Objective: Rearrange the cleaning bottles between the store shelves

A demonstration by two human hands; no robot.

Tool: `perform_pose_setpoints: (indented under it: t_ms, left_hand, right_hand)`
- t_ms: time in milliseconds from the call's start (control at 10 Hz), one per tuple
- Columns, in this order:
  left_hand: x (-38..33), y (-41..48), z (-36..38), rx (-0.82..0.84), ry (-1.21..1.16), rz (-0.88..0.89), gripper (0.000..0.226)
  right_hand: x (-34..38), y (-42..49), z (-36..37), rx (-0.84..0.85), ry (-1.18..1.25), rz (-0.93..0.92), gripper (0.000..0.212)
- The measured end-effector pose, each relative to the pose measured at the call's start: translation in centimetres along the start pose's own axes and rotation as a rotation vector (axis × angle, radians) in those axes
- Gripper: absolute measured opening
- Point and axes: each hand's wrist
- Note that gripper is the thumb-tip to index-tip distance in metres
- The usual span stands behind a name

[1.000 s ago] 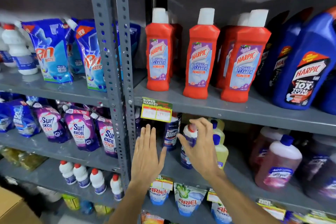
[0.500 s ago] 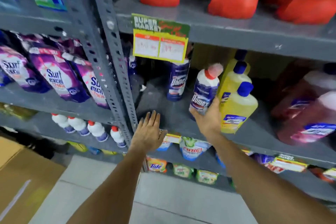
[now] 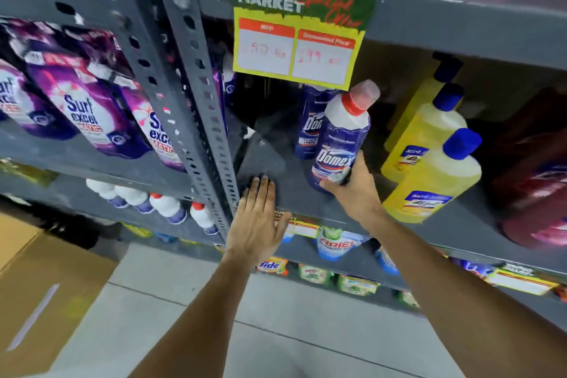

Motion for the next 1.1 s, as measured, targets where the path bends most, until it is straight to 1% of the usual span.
perform_pose_setpoints:
  t_ms: [200,700,900,1000,1100]
  left_hand:
    - [-0.1,0.0,0.0,-0.013,-0.005,0.013,0.075]
    - [-0.2,-0.2,-0.3,0.013,-0.016,0.001,0.077]
    - [-0.2,-0.4,-0.7,0.061,-0.014,-0.008,0.079]
    - [-0.3,0.0,-1.3,0.098,-0.036,-0.009,0.077]
    - [-0.3,-0.2,-1.7,0.112,-0.098,0.006,0.074]
  right_hand:
    - [0.8,0.5,1.1,0.094,0.007,0.012,0.071]
    - [1.3,0.9,2.1,0.126,-0.033,0.014,0.071]
    - [1.3,0.8,2.2,0.123,-0.04,0.025,0.07]
    - [1.5,0.8,2.3,0.117,-0.001,0.025,0.071]
    - [1.0,0.4,2.8,0.035,-0.003,0.023,0.081]
Point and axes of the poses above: each hand's wrist, its own y-axis towards the middle knuckle, its own z-axis out of the palm, x = y × z, and after that the axes turned 13 degrees about x, right-handed
